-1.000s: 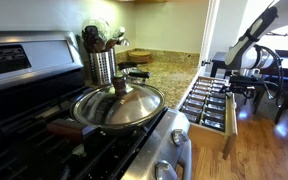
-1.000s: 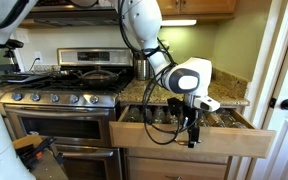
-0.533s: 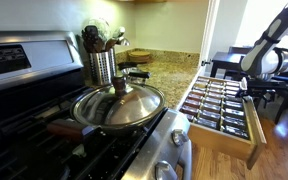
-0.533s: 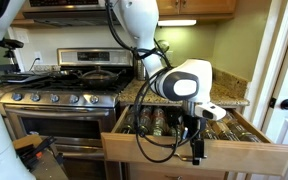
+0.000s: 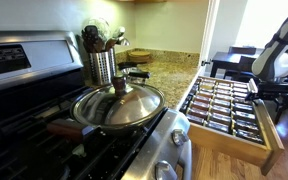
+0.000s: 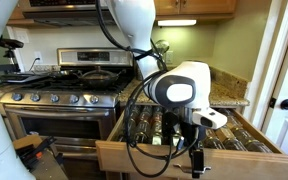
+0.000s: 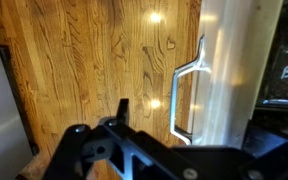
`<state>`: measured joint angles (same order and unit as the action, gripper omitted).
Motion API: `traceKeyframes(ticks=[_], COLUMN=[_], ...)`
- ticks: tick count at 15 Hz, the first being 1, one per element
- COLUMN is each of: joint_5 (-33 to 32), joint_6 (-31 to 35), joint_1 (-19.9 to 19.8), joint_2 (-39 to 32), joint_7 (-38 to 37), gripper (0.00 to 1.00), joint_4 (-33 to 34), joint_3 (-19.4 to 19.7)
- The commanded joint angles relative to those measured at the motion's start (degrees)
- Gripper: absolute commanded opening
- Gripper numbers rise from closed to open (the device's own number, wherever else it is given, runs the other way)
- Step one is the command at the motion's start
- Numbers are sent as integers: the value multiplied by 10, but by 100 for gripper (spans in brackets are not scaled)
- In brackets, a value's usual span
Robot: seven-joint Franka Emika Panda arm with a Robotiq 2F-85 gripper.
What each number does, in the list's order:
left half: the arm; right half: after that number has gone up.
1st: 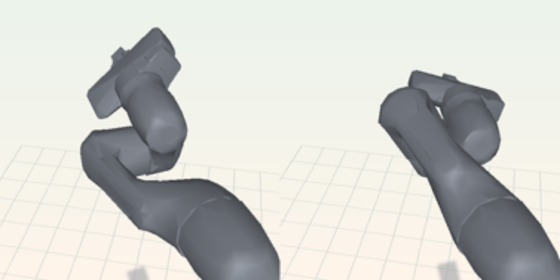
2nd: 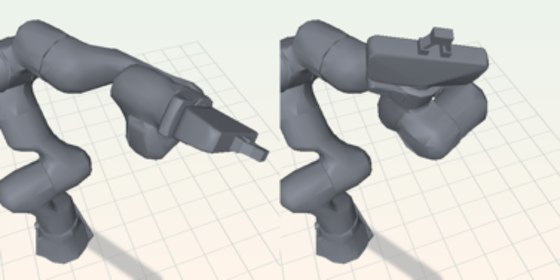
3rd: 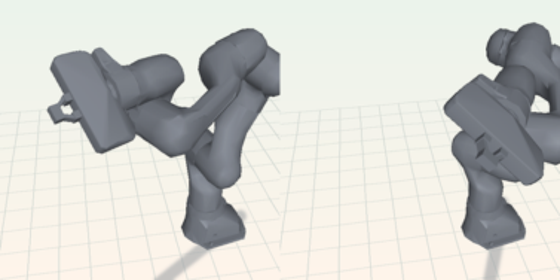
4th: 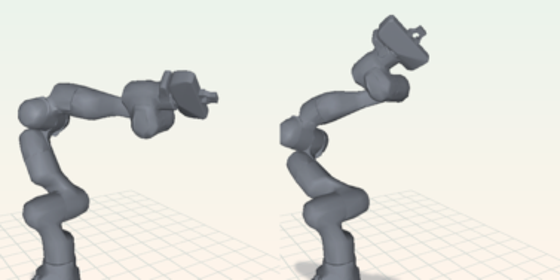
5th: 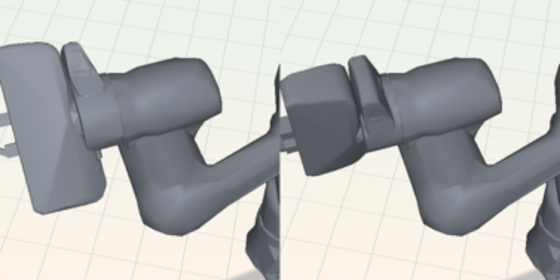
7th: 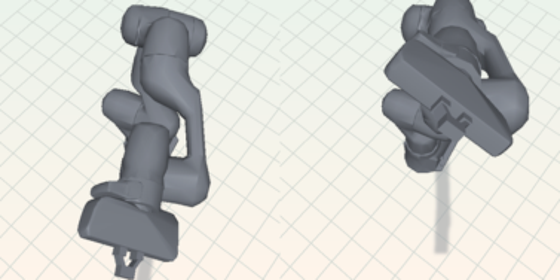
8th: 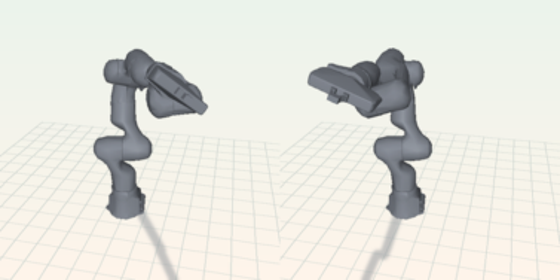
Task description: Open the top drawer
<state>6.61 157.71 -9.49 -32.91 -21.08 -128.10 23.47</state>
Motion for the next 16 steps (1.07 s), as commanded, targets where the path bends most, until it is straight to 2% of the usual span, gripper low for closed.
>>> traceKeyframes(ticks=[1,7,10,16], joint_5=[-30,-37,-27,-5], joint_6=[47,99,119,196], joint_1=[24,76,82,81], joint_2=[15,5,18,88], joint_7=[-17,-43,-25,0], gripper=[100,100,100,100], joint_4=[-65,-106,-127,-179], joint_3=[37,105,107,85])
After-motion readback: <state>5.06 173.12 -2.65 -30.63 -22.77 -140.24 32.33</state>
